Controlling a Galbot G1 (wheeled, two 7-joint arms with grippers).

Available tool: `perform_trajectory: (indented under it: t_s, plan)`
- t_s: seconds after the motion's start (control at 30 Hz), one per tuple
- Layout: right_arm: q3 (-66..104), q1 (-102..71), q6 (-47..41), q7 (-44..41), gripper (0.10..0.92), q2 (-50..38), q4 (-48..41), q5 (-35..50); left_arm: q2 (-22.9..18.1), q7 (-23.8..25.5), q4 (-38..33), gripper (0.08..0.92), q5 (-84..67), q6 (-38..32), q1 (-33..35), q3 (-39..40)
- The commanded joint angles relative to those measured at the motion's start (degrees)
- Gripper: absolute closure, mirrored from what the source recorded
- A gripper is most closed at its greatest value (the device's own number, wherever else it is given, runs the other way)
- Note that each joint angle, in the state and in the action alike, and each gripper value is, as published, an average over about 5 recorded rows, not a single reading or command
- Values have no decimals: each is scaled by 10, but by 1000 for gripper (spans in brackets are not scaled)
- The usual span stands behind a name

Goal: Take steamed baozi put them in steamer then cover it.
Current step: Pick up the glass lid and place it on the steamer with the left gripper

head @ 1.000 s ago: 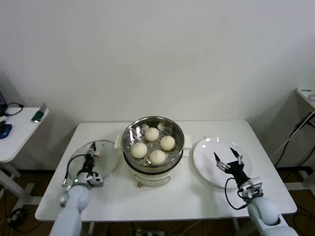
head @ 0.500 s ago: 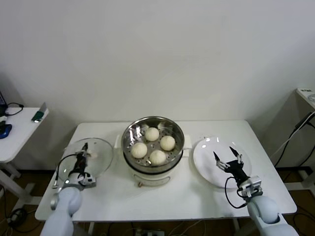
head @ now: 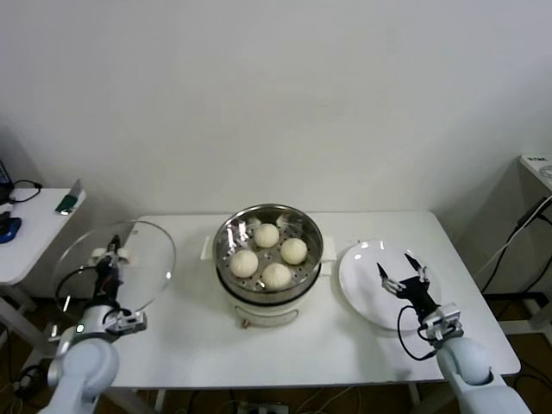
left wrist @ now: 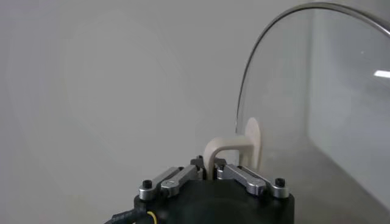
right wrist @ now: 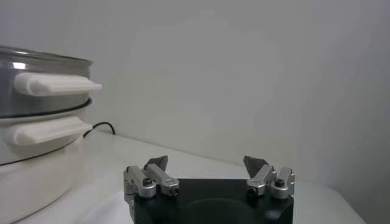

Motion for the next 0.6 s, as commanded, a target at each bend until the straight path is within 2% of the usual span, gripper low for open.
perform_trajectory:
  t_s: [0.03,0.2,0.37,0.6]
  plan:
    - [-7,18,0,0,203,0,-19,-2,92,31,-200,842,-66,172,46,61]
    - [-16,33,-1,1,203,1,-33,-7,117,61,-215,842,-25,219,-11,179]
    - [-26,45,-6,5,203,-4,-34,-6,118,112,-195,842,6,262,-72,296]
    - [-30,59,-7,5,203,-2,-45,-11,40,169,-145,842,54,284,-187,390]
